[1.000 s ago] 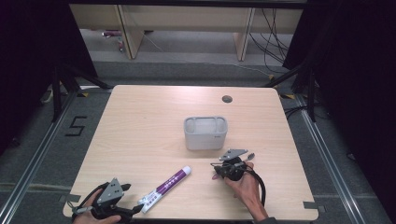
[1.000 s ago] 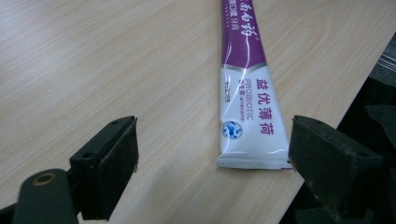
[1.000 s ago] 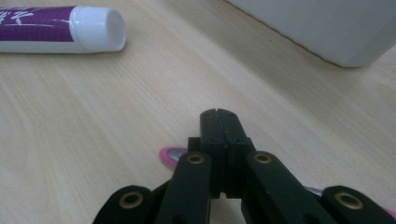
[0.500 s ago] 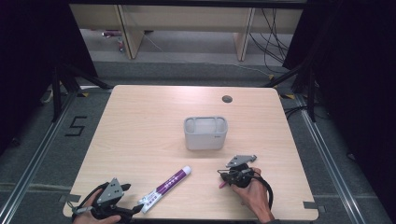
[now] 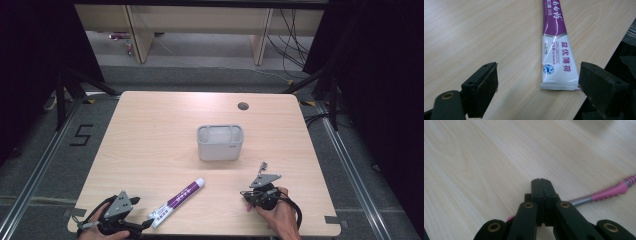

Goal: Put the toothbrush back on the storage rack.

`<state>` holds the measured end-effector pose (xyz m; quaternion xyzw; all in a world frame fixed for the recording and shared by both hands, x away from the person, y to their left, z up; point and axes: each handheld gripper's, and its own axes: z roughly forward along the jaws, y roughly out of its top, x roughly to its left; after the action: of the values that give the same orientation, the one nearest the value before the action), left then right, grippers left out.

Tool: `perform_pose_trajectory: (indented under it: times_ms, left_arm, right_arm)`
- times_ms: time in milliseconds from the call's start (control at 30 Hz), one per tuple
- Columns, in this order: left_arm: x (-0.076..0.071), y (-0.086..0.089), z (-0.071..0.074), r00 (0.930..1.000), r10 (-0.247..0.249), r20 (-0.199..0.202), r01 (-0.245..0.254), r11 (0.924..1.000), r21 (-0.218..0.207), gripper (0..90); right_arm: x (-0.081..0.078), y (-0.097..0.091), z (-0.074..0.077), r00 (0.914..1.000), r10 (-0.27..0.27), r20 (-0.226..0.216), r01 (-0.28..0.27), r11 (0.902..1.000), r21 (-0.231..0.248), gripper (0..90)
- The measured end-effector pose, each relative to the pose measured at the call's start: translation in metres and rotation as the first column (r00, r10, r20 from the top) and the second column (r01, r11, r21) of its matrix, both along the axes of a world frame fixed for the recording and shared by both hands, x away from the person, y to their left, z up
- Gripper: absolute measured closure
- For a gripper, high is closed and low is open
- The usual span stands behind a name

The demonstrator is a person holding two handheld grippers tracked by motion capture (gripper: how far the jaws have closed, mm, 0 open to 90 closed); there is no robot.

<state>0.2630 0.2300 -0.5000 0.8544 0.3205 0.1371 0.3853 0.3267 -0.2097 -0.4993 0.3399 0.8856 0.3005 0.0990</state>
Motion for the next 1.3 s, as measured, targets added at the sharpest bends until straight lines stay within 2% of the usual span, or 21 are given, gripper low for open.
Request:
perform_pose_trajectory:
  times_ms: [167,200,267,367,467,533,567,600,633,667,733,833,900,933,967,1033,1067,1167,1200,1267,1300]
  left_arm:
    - [0.000,0.000,0.000,1.0000,0.002,-0.004,-0.002,0.9999,-0.011,15.7]
    - [0.000,0.000,0.000,1.0000,0.002,-0.002,-0.002,1.0000,-0.007,15.7]
    - [0.000,-0.001,-0.001,1.0000,-0.001,-0.005,0.000,0.9999,-0.013,15.7]
    - [0.000,-0.001,-0.001,1.0000,0.000,-0.005,0.000,0.9999,-0.012,15.6]
    - [0.000,-0.001,-0.001,1.0000,0.001,-0.004,-0.001,0.9999,-0.013,15.6]
    - [0.000,-0.001,-0.001,1.0000,0.001,-0.004,-0.001,0.9999,-0.012,15.6]
    - [0.000,-0.001,-0.001,1.0000,0.000,-0.006,0.000,0.9999,-0.011,15.6]
    - [0.000,-0.001,-0.001,1.0000,0.002,-0.004,-0.002,0.9999,-0.013,15.6]
    - [0.000,-0.001,-0.001,1.0000,0.000,-0.006,0.000,0.9999,-0.012,15.7]
    - [0.000,-0.001,-0.001,1.0000,0.003,-0.004,-0.003,1.0000,-0.006,15.7]
    - [0.001,0.000,-0.001,1.0000,0.002,-0.003,-0.002,1.0000,0.002,15.7]
    - [0.000,-0.001,-0.001,1.0000,0.004,-0.004,-0.004,1.0000,-0.008,15.7]
    - [0.001,-0.001,-0.001,1.0000,0.004,-0.003,-0.004,1.0000,0.002,15.7]
    - [0.000,-0.002,-0.002,0.9999,0.010,-0.009,-0.010,0.9997,-0.023,15.7]
    - [0.001,-0.001,-0.002,1.0000,0.005,-0.004,-0.005,1.0000,0.003,15.6]
    - [0.001,-0.001,-0.002,0.9999,0.013,0.000,-0.013,0.9999,0.003,15.6]
    - [0.001,-0.001,-0.002,0.9999,0.011,-0.001,-0.011,0.9999,0.004,15.6]
    - [0.000,-0.001,-0.002,1.0000,0.006,-0.004,-0.006,1.0000,0.000,15.6]
    - [0.000,-0.002,-0.002,0.9999,0.010,-0.009,-0.010,0.9997,-0.020,15.7]
    - [0.000,-0.002,-0.003,0.9999,0.009,-0.009,-0.010,0.9996,-0.025,15.6]
    - [0.001,-0.001,-0.003,0.9999,0.017,0.001,-0.017,0.9999,0.002,15.7]
  right_arm:
    - [-0.004,-0.007,0.001,0.9999,-0.012,0.005,0.012,0.9999,-0.005,90.0]
    - [-0.006,-0.010,0.001,0.9992,-0.039,0.002,0.039,0.9992,-0.005,90.0]
    - [-0.007,-0.014,0.003,0.9990,-0.042,-0.014,0.042,0.9990,-0.014,90.0]
    - [-0.008,-0.016,0.002,0.9987,-0.050,0.012,0.050,0.9988,-0.002,90.0]
    - [-0.009,-0.020,0.004,0.9988,-0.047,-0.015,0.047,0.9989,-0.003,90.0]
    - [-0.008,-0.022,0.003,0.9995,-0.033,0.001,0.033,0.9994,-0.010,90.0]
    - [-0.010,-0.023,0.004,0.9989,-0.045,-0.015,0.045,0.9989,-0.011,90.0]
    - [-0.009,-0.024,0.002,0.9990,-0.042,0.012,0.042,0.9991,-0.007,90.0]
    - [-0.011,-0.026,0.005,0.9985,-0.051,-0.017,0.051,0.9987,-0.008,90.0]
    - [-0.011,-0.026,0.005,0.9985,-0.051,-0.017,0.051,0.9987,-0.008,90.0]
    - [-0.011,-0.029,0.003,0.9984,-0.056,0.008,0.056,0.9984,-0.003,90.0]
    - [-0.011,-0.030,0.006,0.9984,-0.057,-0.010,0.056,0.9983,-0.013,90.0]
    - [-0.012,-0.031,0.007,0.9978,-0.067,0.002,0.067,0.9977,-0.009,89.4]
    - [-0.014,-0.030,0.008,0.9961,-0.086,-0.018,0.086,0.9962,0.011,88.8]
    - [-0.013,-0.029,0.011,0.9972,-0.071,0.022,0.070,0.9974,0.015,87.9]
    - [-0.013,-0.029,0.015,0.9978,-0.066,0.013,0.066,0.9978,-0.003,87.5]
    - [-0.012,-0.027,0.015,0.9975,-0.067,0.023,0.067,0.9977,0.009,86.6]
    - [-0.010,-0.025,0.018,0.9949,-0.101,-0.007,0.101,0.9948,-0.010,84.2]
    - [-0.008,-0.025,0.020,0.9926,-0.115,-0.039,0.114,0.9930,-0.030,82.2]
    - [-0.006,-0.025,0.018,0.9939,-0.109,-0.014,0.109,0.9936,-0.029,81.4]
    - [-0.005,-0.024,0.022,0.9910,-0.129,-0.037,0.128,0.9916,-0.019,80.5]
